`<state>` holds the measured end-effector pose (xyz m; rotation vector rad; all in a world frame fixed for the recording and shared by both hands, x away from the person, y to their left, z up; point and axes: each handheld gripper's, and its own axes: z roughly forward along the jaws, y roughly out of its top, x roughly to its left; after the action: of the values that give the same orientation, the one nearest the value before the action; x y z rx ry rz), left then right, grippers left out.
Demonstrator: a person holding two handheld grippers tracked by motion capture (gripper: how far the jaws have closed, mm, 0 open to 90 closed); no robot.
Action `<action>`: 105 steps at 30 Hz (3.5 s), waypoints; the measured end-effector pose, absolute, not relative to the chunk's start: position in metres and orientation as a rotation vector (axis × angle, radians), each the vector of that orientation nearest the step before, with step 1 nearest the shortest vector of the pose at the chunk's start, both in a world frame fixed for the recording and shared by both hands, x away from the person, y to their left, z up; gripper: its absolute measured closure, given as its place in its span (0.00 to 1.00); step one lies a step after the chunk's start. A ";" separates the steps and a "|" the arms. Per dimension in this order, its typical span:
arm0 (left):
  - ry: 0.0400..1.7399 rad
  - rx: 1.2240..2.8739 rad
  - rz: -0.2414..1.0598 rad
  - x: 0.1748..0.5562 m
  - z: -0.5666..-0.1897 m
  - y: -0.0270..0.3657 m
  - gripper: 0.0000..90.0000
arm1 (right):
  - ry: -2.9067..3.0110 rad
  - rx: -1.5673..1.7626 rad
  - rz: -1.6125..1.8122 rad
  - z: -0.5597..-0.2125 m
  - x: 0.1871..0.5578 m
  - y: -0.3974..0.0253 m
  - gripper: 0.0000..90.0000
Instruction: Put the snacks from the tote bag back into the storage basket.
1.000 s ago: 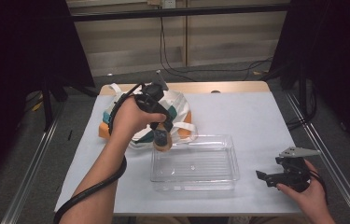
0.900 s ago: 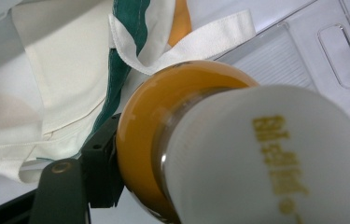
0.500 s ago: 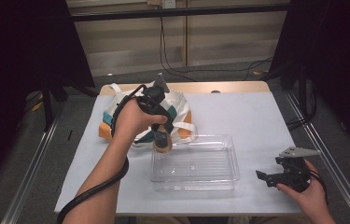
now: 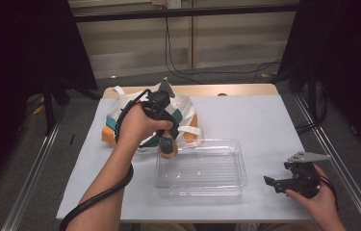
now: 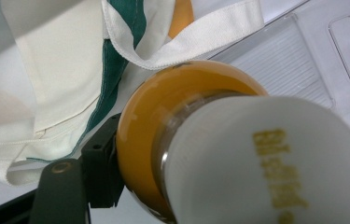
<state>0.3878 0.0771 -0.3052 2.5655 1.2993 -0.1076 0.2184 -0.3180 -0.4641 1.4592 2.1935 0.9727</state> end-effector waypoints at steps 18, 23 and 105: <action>1.307 2.564 -0.120 0.388 -0.314 0.078 0.34 | 2.204 1.453 0.973 -0.465 0.218 -0.317 0.05; 1.307 2.571 -0.124 0.388 -0.317 0.077 0.34 | 2.209 1.448 0.972 -0.465 0.219 -0.317 0.05; 1.337 2.603 -0.147 0.386 -0.346 0.078 0.34 | 2.217 1.451 0.972 -0.466 0.219 -0.316 0.05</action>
<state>0.3865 0.0785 -0.3456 2.6033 1.3367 -0.1473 0.2187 -0.3161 -0.4656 1.4507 2.2168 0.9723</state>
